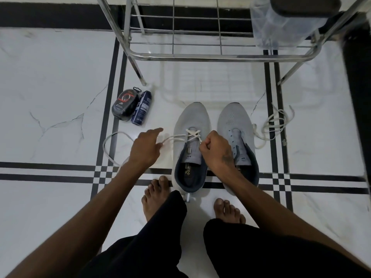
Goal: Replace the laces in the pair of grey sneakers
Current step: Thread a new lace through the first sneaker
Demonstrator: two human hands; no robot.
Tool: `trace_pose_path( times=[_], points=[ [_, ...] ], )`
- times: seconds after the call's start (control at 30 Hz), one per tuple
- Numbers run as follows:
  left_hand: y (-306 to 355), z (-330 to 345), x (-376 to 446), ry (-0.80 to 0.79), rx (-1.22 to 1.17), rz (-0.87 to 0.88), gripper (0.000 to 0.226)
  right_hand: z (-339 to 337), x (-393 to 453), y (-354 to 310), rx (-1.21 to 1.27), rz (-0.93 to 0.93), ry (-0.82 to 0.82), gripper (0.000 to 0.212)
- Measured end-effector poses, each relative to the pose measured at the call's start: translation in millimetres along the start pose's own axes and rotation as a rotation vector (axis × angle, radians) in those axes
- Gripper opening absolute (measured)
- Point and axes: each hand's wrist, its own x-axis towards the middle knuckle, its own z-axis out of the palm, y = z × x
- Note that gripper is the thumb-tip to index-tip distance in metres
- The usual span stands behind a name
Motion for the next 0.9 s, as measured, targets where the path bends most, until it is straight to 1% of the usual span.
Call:
trace_pose_path(
  times=[0.03,0.1,0.13,0.17,0.2,0.27,0.3,0.33,0.37,0.43,0.47,0.5,0.53,0.57,0.63,0.67,0.7,0.77,0.83,0.9],
  points=[
    [1,2,6,-0.08,0.02,0.033,0.041,1,0,0,0.009,0.004,-0.003,0.019],
    [4,1,16,-0.257,0.029,0.057,0.026,2,2,0,0.002,0.007,-0.019,0.019],
    [4,-2,20,-0.326,0.028,0.06,0.025,1,3,0,-0.009,0.01,-0.032,0.018],
    [4,-7,23,-0.358,0.03,0.053,0.026,0,3,-1,-0.022,0.01,-0.047,0.016],
    [5,-15,24,-0.353,0.041,0.039,0.027,-2,3,-2,-0.041,-0.009,-0.051,0.013],
    [3,-38,24,-0.293,0.083,0.008,0.026,-7,2,-9,-0.063,-0.114,-0.015,0.006],
    [3,-51,22,-0.254,0.09,-0.004,0.026,-9,2,-15,-0.032,-0.168,-0.004,0.004],
    [5,-63,20,-0.212,0.048,-0.01,0.025,-12,3,-23,0.049,-0.191,-0.029,0.005],
    [10,-76,16,-0.166,-0.073,-0.033,0.024,-14,4,-32,0.163,-0.18,-0.111,0.009],
    [29,-97,9,-0.072,-0.497,-0.111,0.012,-17,3,-56,0.38,-0.136,-0.388,0.02],
    [39,-105,8,-0.047,-0.69,-0.14,0.005,-16,2,-67,0.44,-0.133,-0.509,0.028],
    [49,-113,8,-0.048,-0.846,-0.149,0.009,-15,0,-79,0.478,-0.141,-0.589,0.034],
    [59,-117,9,-0.074,-0.991,-0.155,0.017,-15,-2,-89,0.512,-0.147,-0.636,0.038],
    [66,-121,12,-0.104,-1.127,-0.164,0.021,-15,-4,-97,0.551,-0.15,-0.668,0.038],
    [73,-125,18,-0.139,-1.349,-0.214,0.025,-19,-7,-103,0.61,-0.187,-0.724,0.023],
    [71,-126,21,-0.137,-1.418,-0.233,0.027,-23,-7,-101,0.616,-0.2,-0.741,0.021],
    [67,-126,25,-0.115,-1.437,-0.247,0.028,-29,-7,-97,0.609,-0.193,-0.748,0.023],
    [49,-124,29,-0.027,-1.331,-0.255,0.026,-46,-5,-78,0.541,-0.151,-0.69,0.026],
    [28,-114,29,0.061,-1.124,-0.259,0.023,-62,0,-51,0.394,-0.145,-0.554,0.023],
    [12,-100,25,0.066,-0.875,-0.257,0.024,-73,5,-29,0.207,-0.147,-0.409,0.019]
  ],
)
